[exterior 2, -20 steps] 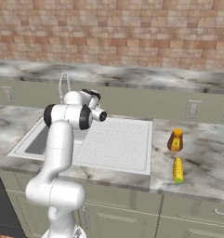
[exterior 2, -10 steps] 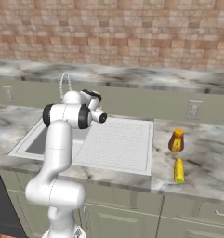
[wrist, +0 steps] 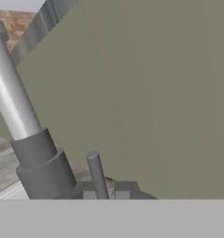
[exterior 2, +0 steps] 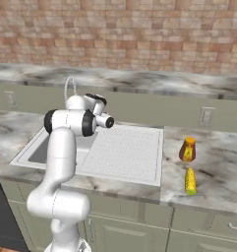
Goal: Turn on the sink faucet. Then move the corn from the counter to the sink. Turn off the sink. Move the vegetable from the sink to the pot next to the stove. Finally move the pot to the rear left burner.
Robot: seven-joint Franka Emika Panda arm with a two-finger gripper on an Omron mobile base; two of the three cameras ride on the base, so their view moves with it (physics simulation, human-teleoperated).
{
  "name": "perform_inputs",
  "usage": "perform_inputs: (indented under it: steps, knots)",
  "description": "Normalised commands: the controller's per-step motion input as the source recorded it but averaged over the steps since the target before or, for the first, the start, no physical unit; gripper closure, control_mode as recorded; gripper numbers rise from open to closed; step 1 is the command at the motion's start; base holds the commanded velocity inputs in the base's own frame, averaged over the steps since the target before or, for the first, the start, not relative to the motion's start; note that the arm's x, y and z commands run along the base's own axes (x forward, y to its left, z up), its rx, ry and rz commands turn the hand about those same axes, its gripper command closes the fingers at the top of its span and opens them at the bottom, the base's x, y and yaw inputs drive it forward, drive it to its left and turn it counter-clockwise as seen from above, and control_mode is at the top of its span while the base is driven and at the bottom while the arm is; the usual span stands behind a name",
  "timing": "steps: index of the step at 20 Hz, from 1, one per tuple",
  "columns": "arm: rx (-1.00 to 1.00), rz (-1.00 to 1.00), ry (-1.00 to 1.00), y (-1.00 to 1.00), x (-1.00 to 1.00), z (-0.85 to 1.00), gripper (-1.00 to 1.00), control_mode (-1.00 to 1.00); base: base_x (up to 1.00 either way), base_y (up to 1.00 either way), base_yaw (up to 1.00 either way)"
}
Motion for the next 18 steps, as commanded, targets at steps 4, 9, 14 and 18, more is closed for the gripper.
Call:
perform_inputs:
  steps: [4,9,14,18]
  knots:
    - [0.02,0.00,0.08,-0.79,0.00,-0.03,1.00,-1.00,0.00,0.00,0.00]
    - [0.04,0.00,0.07,-0.82,0.00,-0.05,1.00,-1.00,0.00,0.00,0.00]
    - [0.04,0.00,0.08,-0.83,0.00,-0.08,1.00,-1.00,0.00,0.00,0.00]
    - [0.04,0.00,0.08,-0.87,0.00,-0.10,1.00,-1.00,0.00,0.00,0.00]
